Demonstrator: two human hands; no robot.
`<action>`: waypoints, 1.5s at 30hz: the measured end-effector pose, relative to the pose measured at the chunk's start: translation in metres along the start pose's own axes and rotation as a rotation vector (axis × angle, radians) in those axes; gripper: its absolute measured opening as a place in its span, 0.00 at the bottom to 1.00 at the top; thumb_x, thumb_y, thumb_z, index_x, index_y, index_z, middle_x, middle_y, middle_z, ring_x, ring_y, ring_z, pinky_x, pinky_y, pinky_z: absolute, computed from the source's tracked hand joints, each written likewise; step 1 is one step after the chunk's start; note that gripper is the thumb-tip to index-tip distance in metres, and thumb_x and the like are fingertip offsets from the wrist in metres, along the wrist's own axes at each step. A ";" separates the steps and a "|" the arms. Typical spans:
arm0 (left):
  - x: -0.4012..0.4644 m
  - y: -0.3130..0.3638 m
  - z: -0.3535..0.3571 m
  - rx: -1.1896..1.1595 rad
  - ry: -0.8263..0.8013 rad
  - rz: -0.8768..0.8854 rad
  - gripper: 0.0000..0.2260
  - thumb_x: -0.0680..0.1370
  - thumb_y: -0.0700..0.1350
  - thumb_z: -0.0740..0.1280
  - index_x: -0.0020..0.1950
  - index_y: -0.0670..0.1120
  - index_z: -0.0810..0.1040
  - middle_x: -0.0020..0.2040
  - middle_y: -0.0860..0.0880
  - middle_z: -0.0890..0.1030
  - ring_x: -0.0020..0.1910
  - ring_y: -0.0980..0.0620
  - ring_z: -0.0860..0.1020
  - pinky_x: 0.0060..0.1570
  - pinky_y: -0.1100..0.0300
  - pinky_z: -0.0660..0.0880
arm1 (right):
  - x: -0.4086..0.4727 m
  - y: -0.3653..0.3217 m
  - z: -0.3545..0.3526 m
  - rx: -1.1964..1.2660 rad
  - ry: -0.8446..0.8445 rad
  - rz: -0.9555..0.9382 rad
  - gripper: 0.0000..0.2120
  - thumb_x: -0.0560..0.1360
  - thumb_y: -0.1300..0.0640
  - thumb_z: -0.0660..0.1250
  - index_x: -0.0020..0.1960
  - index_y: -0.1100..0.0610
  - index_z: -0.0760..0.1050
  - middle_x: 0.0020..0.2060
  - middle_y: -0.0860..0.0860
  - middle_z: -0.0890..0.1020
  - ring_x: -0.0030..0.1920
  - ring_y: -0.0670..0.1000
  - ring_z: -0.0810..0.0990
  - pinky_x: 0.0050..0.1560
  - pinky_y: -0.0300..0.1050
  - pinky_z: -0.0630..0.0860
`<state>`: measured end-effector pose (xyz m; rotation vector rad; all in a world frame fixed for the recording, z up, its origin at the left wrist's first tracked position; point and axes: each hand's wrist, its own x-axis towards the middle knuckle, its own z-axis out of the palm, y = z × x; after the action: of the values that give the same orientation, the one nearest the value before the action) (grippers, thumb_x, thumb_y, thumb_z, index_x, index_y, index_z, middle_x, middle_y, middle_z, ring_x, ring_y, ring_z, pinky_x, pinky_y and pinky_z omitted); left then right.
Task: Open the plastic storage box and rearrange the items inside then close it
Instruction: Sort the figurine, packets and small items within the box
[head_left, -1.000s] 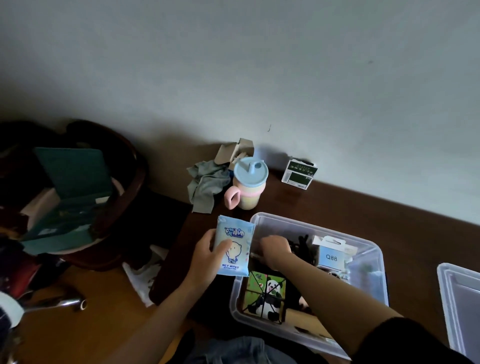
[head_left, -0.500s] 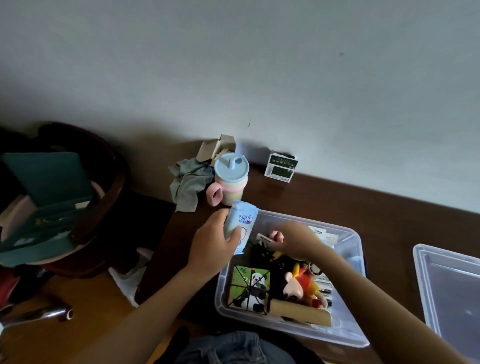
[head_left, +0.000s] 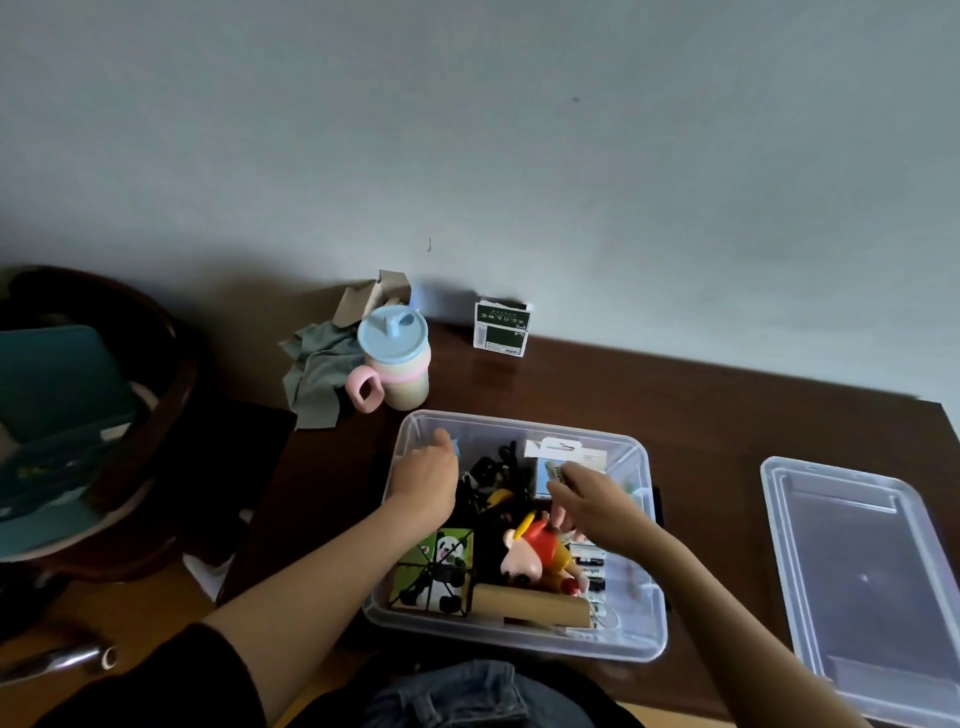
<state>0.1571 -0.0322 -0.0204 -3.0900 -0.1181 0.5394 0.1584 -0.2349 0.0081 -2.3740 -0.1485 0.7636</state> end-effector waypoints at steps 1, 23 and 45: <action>0.001 0.001 0.001 0.004 -0.011 -0.005 0.25 0.78 0.36 0.60 0.73 0.36 0.55 0.60 0.41 0.78 0.59 0.43 0.78 0.53 0.52 0.73 | 0.001 -0.002 0.001 0.015 -0.012 -0.024 0.11 0.80 0.56 0.55 0.42 0.60 0.68 0.41 0.61 0.81 0.42 0.62 0.80 0.44 0.56 0.76; 0.013 0.005 0.005 0.019 -0.087 -0.164 0.23 0.82 0.38 0.52 0.77 0.37 0.50 0.64 0.41 0.76 0.62 0.44 0.76 0.57 0.53 0.73 | 0.090 -0.049 0.077 -1.107 -0.457 -0.589 0.16 0.78 0.57 0.60 0.65 0.57 0.73 0.65 0.55 0.74 0.69 0.57 0.66 0.66 0.55 0.67; 0.034 0.003 0.027 -0.273 -0.284 -0.239 0.29 0.78 0.41 0.65 0.73 0.36 0.54 0.63 0.38 0.76 0.62 0.42 0.75 0.61 0.48 0.68 | 0.081 -0.050 0.072 -1.062 -0.512 -0.520 0.13 0.77 0.63 0.60 0.61 0.61 0.73 0.58 0.58 0.76 0.59 0.58 0.74 0.54 0.49 0.72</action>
<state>0.1802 -0.0331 -0.0573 -3.1605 -0.6007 1.0221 0.1888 -0.1335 -0.0464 -2.7399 -1.6635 1.1808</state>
